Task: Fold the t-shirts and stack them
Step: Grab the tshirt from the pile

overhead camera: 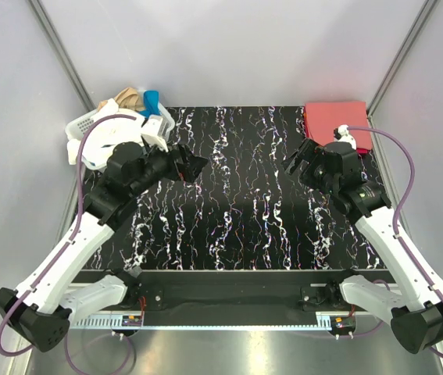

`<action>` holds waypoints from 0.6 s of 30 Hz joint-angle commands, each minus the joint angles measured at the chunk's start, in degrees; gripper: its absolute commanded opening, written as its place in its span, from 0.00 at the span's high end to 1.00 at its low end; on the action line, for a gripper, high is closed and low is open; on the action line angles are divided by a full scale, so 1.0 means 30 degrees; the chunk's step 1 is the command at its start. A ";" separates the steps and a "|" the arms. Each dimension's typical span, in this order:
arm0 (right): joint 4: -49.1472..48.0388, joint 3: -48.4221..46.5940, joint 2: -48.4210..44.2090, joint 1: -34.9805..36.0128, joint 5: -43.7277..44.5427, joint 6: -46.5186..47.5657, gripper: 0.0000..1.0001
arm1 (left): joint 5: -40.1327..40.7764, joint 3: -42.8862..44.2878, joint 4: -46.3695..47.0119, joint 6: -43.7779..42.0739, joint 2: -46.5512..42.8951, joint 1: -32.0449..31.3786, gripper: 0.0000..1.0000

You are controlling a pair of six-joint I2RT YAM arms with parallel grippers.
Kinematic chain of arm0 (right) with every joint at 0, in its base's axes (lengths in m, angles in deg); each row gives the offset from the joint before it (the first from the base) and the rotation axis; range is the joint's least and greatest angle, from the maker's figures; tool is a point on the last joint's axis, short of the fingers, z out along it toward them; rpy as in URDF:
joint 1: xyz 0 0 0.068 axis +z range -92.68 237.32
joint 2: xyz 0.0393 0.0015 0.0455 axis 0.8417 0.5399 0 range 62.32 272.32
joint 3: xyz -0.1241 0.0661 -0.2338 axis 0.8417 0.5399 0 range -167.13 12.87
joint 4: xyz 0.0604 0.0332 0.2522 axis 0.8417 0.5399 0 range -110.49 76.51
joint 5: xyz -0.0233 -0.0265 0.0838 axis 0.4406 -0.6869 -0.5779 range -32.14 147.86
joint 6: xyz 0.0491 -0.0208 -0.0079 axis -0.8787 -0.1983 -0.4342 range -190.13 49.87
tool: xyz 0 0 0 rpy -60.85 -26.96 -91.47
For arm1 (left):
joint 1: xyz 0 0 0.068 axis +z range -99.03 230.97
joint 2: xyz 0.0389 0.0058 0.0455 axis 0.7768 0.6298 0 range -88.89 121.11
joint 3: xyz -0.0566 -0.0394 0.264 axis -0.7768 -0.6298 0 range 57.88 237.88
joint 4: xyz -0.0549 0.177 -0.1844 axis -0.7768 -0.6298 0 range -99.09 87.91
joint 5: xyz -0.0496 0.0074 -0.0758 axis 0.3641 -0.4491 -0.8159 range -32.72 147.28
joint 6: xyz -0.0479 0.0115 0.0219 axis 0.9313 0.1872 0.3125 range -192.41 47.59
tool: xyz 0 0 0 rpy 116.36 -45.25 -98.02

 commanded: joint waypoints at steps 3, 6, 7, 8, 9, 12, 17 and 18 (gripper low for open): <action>-0.0320 0.0145 -0.0171 0.0115 -0.0613 -0.1136 0.00 | 0.2772 0.1696 -0.0817 -0.1017 0.1168 0.1023 0.01; -0.0349 0.0350 -0.0229 0.0086 -0.0848 -0.1459 0.00 | 0.2568 0.3979 -0.3272 -0.0168 0.3802 0.3306 0.01; -0.0407 0.0408 -0.0288 0.0115 -0.0907 -0.1401 0.00 | 0.2654 0.5465 -0.3920 -0.0080 0.4564 0.4647 0.02; -0.0437 0.0438 -0.0318 0.0086 -0.0966 -0.1255 0.00 | 0.2771 0.6234 -0.4536 0.0037 0.6080 0.5356 0.03; -0.0437 0.0554 -0.0463 0.0086 -0.1024 -0.1080 0.00 | 0.3816 0.7431 -0.5296 0.0038 0.7400 0.6697 0.06; -0.0524 0.0847 -0.0901 0.0086 -0.1141 -0.0990 0.00 | 0.5578 0.8640 -0.5421 0.0532 0.9282 0.8463 0.08; -0.0876 0.1375 -0.1430 0.0115 -0.1347 -0.0609 0.00 | 0.4708 1.1335 -0.5714 0.1794 1.4196 1.1601 0.16; -0.0935 0.1376 -0.1547 0.0086 -0.1608 -0.0638 0.00 | 0.3980 1.1716 -0.5714 0.1883 1.4848 1.1922 0.18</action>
